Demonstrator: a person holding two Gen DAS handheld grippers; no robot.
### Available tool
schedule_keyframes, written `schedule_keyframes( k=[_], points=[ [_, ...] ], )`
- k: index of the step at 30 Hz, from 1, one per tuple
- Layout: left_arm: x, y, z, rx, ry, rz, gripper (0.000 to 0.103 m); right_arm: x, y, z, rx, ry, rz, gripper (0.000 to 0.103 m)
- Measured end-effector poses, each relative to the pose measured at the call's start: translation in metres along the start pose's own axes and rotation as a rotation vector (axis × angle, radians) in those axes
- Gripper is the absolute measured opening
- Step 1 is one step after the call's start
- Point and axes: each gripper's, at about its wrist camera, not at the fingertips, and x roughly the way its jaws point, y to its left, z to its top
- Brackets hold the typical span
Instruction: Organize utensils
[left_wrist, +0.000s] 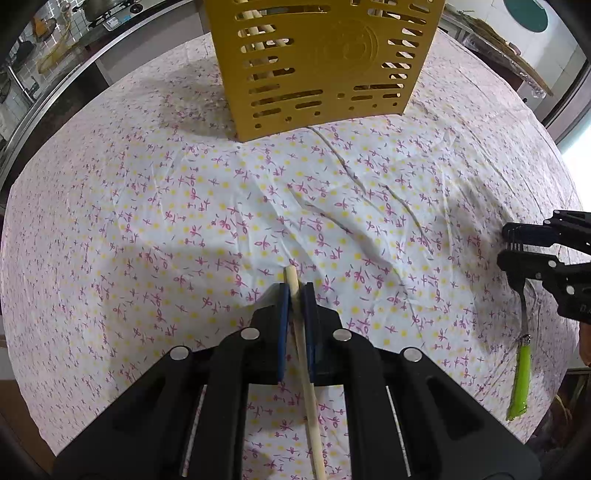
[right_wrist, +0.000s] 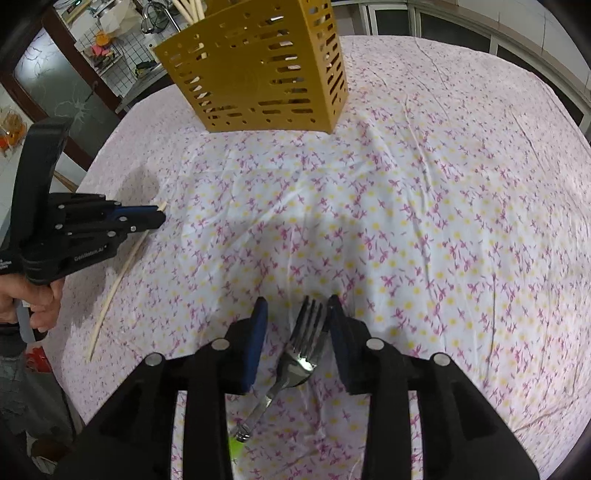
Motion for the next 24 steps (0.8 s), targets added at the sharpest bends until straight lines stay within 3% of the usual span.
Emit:
schedule_keyframes(
  k=[1, 2, 5, 18, 24],
  points=[
    [0.0, -0.001, -0.001, 0.0, -0.002, 0.002, 0.006, 0.001, 0.0, 0.0, -0.006, 0.0, -0.004, 0.03],
    [0.0, -0.001, -0.001, -0.001, -0.003, 0.002, 0.006, 0.002, 0.001, -0.001, -0.02, -0.002, -0.015, 0.015],
    [-0.001, -0.002, -0.003, 0.003, -0.011, 0.006, 0.006, 0.004, 0.006, -0.001, -0.046, 0.003, -0.014, 0.004],
    [-0.025, -0.006, -0.006, 0.006, -0.112, 0.01, 0.004, -0.058, 0.02, 0.022, -0.112, -0.197, -0.035, 0.002],
    [-0.081, 0.014, 0.007, -0.092, -0.286, -0.06, 0.004, -0.102, 0.027, 0.042, -0.125, -0.331, -0.039, 0.002]
  ],
)
